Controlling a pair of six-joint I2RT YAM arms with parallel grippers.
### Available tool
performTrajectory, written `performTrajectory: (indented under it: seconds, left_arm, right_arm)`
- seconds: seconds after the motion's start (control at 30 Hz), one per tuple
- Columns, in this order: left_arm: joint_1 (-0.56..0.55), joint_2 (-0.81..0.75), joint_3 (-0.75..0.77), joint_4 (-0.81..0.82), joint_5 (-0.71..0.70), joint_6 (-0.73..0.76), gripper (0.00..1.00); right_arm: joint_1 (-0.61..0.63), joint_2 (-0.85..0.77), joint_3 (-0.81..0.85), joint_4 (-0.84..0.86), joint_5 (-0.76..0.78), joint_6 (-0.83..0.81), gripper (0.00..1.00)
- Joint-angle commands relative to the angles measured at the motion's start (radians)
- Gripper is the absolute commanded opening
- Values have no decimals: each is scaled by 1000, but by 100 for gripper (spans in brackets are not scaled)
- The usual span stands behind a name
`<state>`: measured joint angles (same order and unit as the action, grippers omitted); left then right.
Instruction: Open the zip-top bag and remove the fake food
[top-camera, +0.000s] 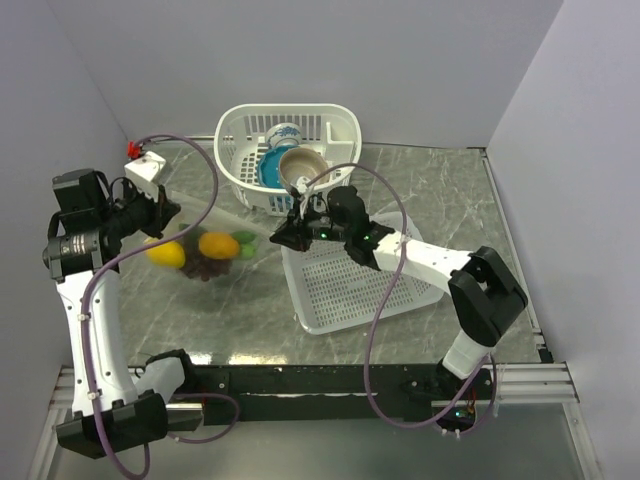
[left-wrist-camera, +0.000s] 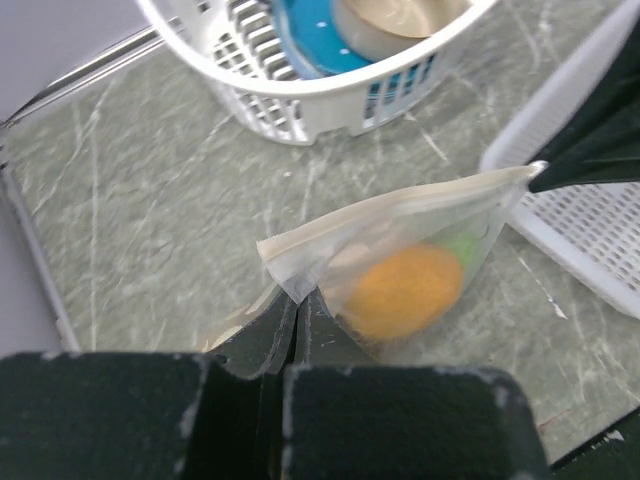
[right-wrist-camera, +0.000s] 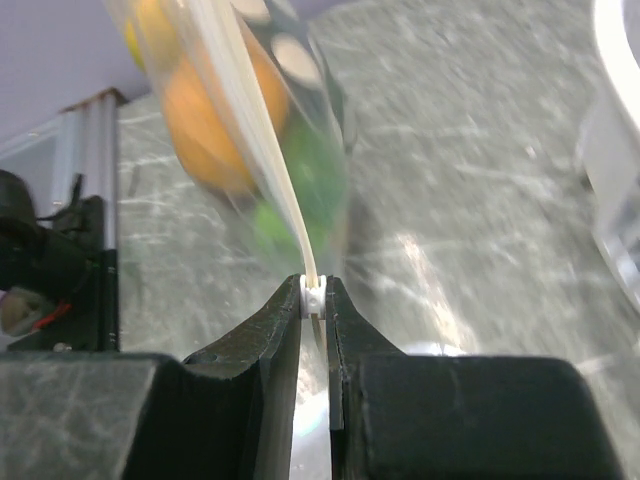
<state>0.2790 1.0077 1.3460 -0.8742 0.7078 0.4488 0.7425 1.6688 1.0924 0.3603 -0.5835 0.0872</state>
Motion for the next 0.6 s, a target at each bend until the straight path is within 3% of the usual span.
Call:
performTrajectory:
  seconds: [0.0,0.07,0.3,0.4,0.43,0.5,0.53,0.57]
  left_arm:
    - [81,-11,33,133,-45,-1,1]
    - [91,5,57,107,-15,4,1]
    - [91,-8,-63,132,120,-22,1]
    - [91,14,-148,78,177,49,1]
    - [89,25,-171,2,214,80,2]
    - [91,60,-186,-95,257,209,6]
    - [89,77,-185,-252,306,273,9]
    - [88,118,-180,-338,329,447,12]
  right_arm:
    - [-25,-40,-72,-40,174,-17,0]
    - [-25,-53,-95,-29,194,-15,2]
    - [-22,-72,-31,-4,119,68,36]
    - [-17,-72,18,-6,102,111,92]
    - [-14,-78,33,-7,111,120,100]
    - [0,-90,49,-43,146,146,100]
    - [6,-96,60,-56,157,148,100]
    - [29,-104,63,-69,183,144,100]
